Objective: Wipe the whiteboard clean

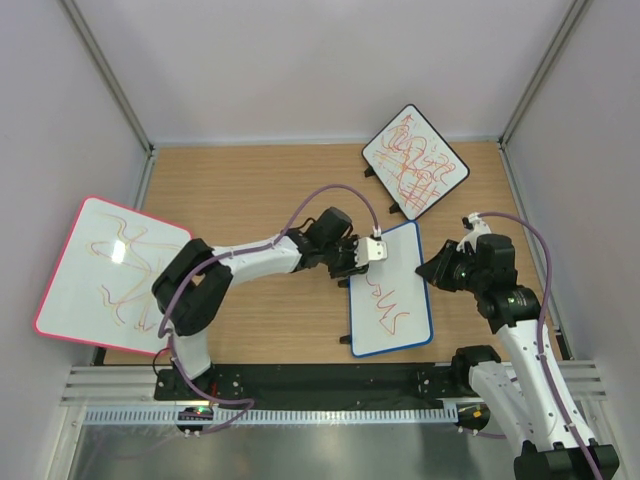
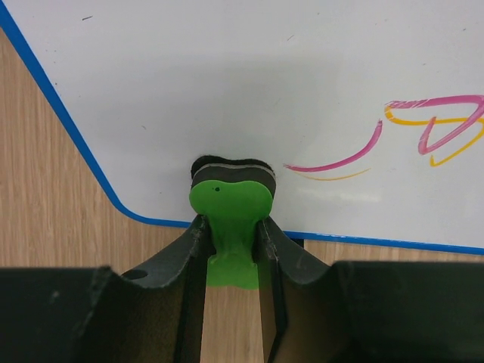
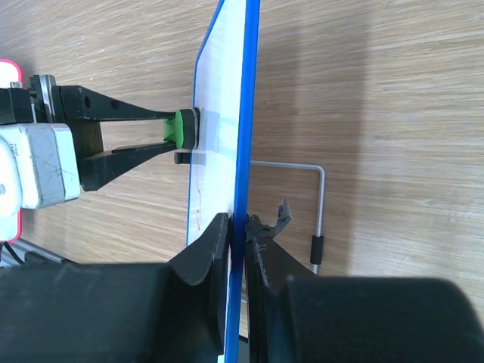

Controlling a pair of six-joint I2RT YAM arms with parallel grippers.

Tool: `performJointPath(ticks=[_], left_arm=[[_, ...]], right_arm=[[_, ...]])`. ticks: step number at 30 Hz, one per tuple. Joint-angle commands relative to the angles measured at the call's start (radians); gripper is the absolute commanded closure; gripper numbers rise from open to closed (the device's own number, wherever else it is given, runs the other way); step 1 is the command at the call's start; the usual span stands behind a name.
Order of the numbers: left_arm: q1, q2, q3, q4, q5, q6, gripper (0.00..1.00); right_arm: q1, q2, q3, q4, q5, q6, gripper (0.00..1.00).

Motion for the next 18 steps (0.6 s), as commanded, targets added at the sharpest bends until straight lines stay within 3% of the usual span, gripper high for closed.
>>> performJointPath(ticks=[1,9,18], left_arm=[[0.013,0.029,0.03,-0.007,-0.035,0.053,1.0],[0.047,0.092,0.053,0.001,-0.113,0.115,1.0],[0.041,0.048,0.043,0.001,-0.058,0.09,1.0]], right_arm=[[0.006,-0.013,0.031,0.005,0.003,-0.023,0.99],[0.006,-0.019,0.031,0.003,0.001,-0.023,0.99],[0.006,-0.015,0.031,0.002,0.0,-0.026,0.99]])
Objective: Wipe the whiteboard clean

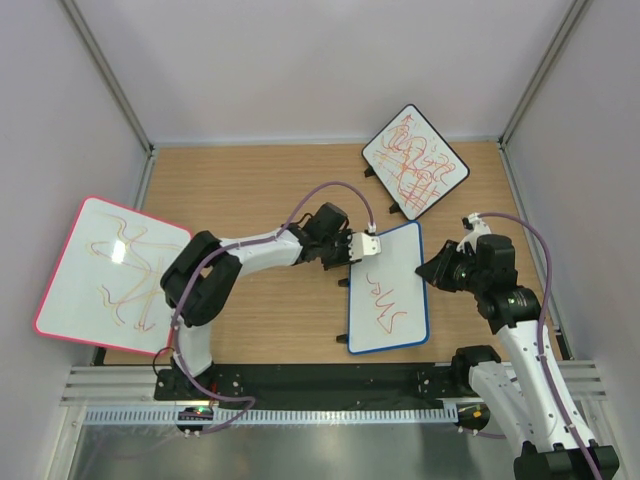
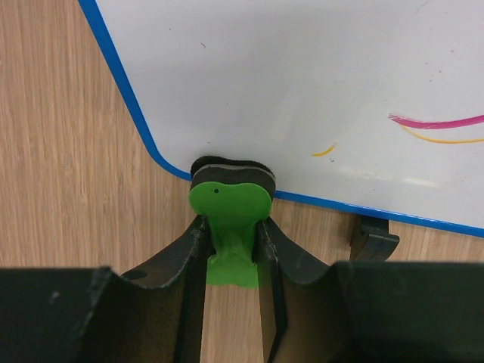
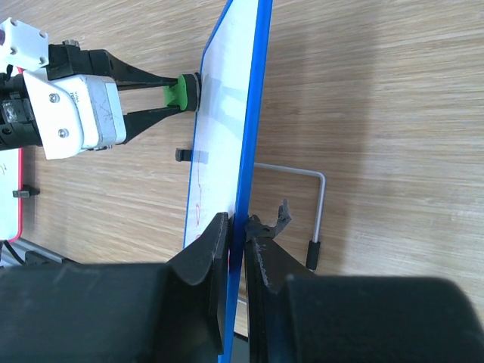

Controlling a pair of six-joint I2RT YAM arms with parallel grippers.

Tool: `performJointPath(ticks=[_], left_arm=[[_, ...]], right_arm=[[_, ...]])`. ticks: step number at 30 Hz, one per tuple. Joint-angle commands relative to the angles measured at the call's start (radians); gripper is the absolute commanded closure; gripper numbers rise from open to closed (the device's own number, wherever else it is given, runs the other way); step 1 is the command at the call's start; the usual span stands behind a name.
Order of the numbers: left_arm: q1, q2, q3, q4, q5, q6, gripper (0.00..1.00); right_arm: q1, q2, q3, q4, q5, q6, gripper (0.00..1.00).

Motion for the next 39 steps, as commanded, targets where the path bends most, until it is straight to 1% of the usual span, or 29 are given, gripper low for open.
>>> performJointPath(ticks=[1,4,9,15,19,25,33,36,39], left_arm=[[-0.023,-0.037,0.008,0.006,0.047,-0.009,1.0],[-0.043,-0.067,-0.004,0.004,0.07,-0.03,1.0],[-0.095,-0.118,-0.046,-0.004,0.095,-0.023,1.0],[-0.135,-0.155,-0.093,-0.048,0.124,-0.012,1.0],[-0.179,-0.212,-0.113,-0.068,0.135,-0.014,1.0],[-0.236,-0.233,-0.074,-0.141,0.158,-0.044,1.0],[-0.284,-0.224,-0.037,-0.174,0.159,-0.069,1.0],[-0.282,-0.218,-0.017,-0.183,0.161,-0.089,1.0],[-0.262,-0.215,-0.018,-0.169,0.127,-0.077,1.0]], right_arm=[[0.005,-0.01,0.032,0.007,0.0,-0.028,0.99],[0.007,-0.01,0.032,0.007,0.0,-0.027,0.99],[0.007,-0.009,0.032,0.007,0.002,-0.027,0.99],[0.005,-0.012,0.034,0.006,0.002,-0.027,0.99],[0.005,-0.009,0.032,0.007,0.002,-0.028,0.99],[0.007,-0.013,0.032,0.007,0.005,-0.027,0.99],[0.007,-0.012,0.032,0.007,0.008,-0.028,0.99],[0.007,-0.012,0.032,0.007,0.011,-0.027,0.99],[0.005,-0.015,0.031,0.007,0.011,-0.027,0.99]])
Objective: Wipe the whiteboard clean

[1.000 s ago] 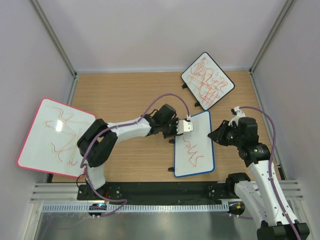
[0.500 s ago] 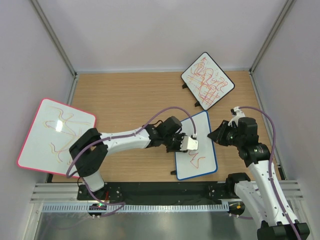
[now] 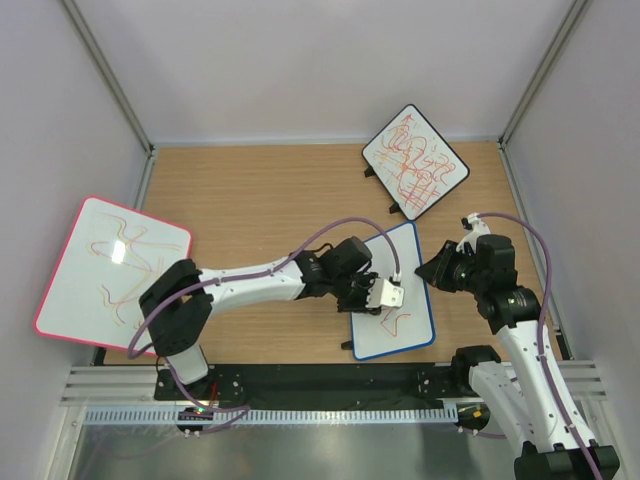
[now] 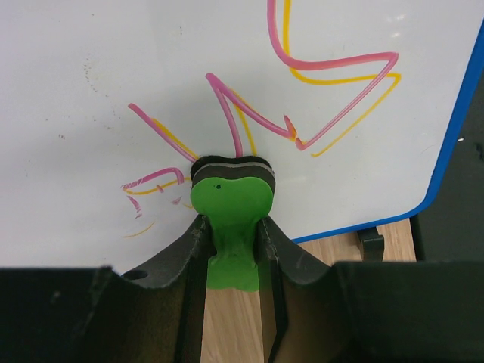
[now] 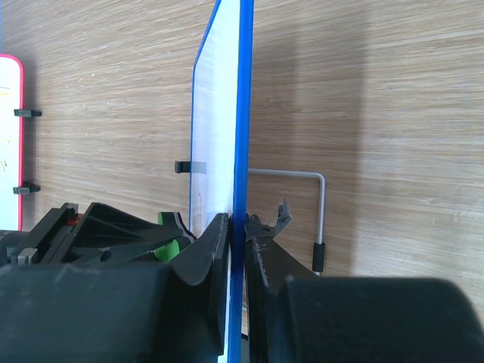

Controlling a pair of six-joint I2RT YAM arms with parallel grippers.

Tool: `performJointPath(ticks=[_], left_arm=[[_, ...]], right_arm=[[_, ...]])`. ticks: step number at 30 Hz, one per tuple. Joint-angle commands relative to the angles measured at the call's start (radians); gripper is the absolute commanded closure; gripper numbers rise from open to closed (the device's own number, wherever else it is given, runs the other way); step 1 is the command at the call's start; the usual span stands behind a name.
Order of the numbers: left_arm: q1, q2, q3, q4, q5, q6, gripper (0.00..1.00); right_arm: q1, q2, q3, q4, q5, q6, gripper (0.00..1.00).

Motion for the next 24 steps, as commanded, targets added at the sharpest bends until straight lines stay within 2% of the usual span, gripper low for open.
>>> performJointPath(ticks=[1,11,19,24], left_arm=[[0.023,-0.011,0.036,0.003,-0.011,-0.006,1.0],[0.165,0.082,0.109,0.023,-0.066,0.019,1.0],[0.155,0.125,0.151,0.017,-0.023,-0.03,1.0],[0.135,0.092,0.123,0.014,0.085,-0.096,1.0]], right_arm=[[0.007,-0.016,0.031,0.008,0.016,-0.021,0.99],[0.007,-0.024,0.031,0.007,0.014,-0.021,0.99],[0.007,-0.029,0.029,0.008,0.014,-0.024,0.99],[0.005,-0.029,0.029,0.01,0.016,-0.023,0.99]])
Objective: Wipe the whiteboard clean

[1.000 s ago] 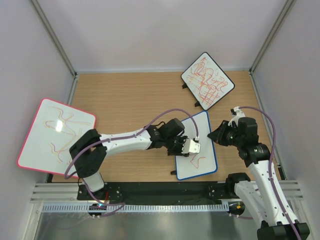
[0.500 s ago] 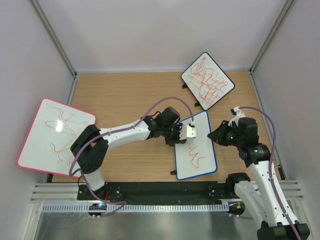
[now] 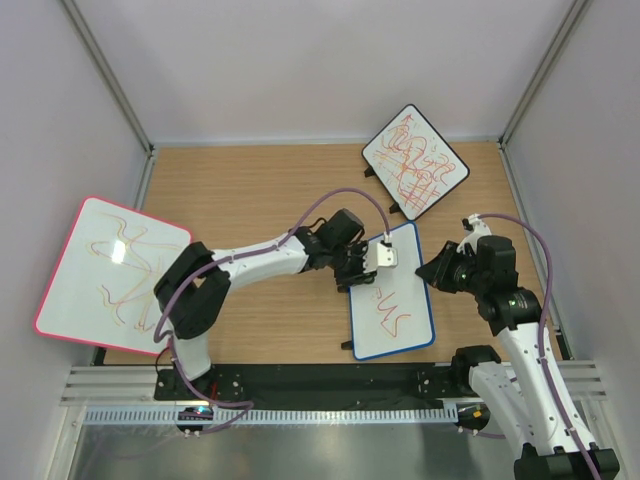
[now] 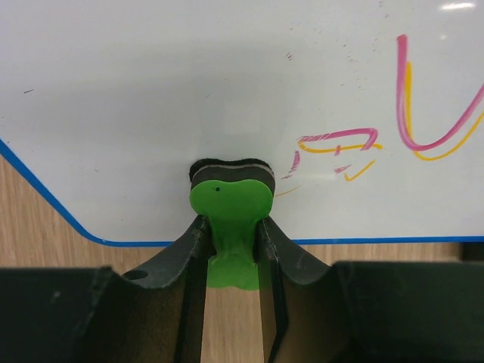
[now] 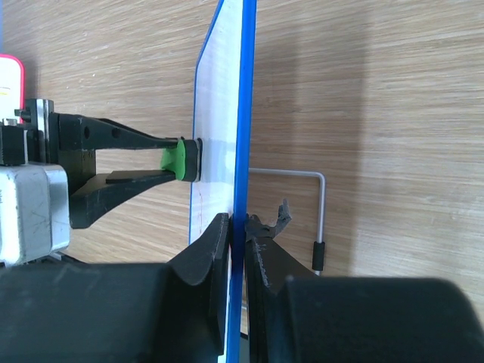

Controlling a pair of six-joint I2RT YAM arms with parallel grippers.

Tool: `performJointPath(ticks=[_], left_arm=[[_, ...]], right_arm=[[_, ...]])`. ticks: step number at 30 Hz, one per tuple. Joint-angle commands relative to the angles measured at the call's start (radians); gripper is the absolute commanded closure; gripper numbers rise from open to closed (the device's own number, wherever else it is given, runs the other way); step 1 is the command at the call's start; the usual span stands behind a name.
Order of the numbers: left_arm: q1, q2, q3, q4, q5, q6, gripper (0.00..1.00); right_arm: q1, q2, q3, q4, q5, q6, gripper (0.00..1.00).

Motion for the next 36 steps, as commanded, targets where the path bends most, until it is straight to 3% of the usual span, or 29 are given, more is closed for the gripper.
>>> performJointPath(ticks=[1,7,14,30,36], left_arm=[[-0.029,-0.041,0.002,0.007,0.132,-0.068,1.0],[-0.103,-0.121,-0.063,0.007,0.23,-0.139,1.0],[-0.141,-0.109,-0.046,0.019,0.273,-0.197,1.0],[0.02,-0.014,-0.054,0.172,0.138,-0.234,1.0],[0.026,0.04,-0.052,0.194,0.146,-0.262,1.0]], right_arm=[[0.005,-0.012,0.029,0.016,0.014,-0.023,0.99],[0.005,-0.008,0.029,0.017,0.015,-0.023,0.99],[0.005,-0.009,0.031,0.014,0.017,-0.023,0.99],[0.004,-0.009,0.031,0.014,0.017,-0.024,0.99],[0.004,-0.011,0.031,0.014,0.017,-0.024,0.99]])
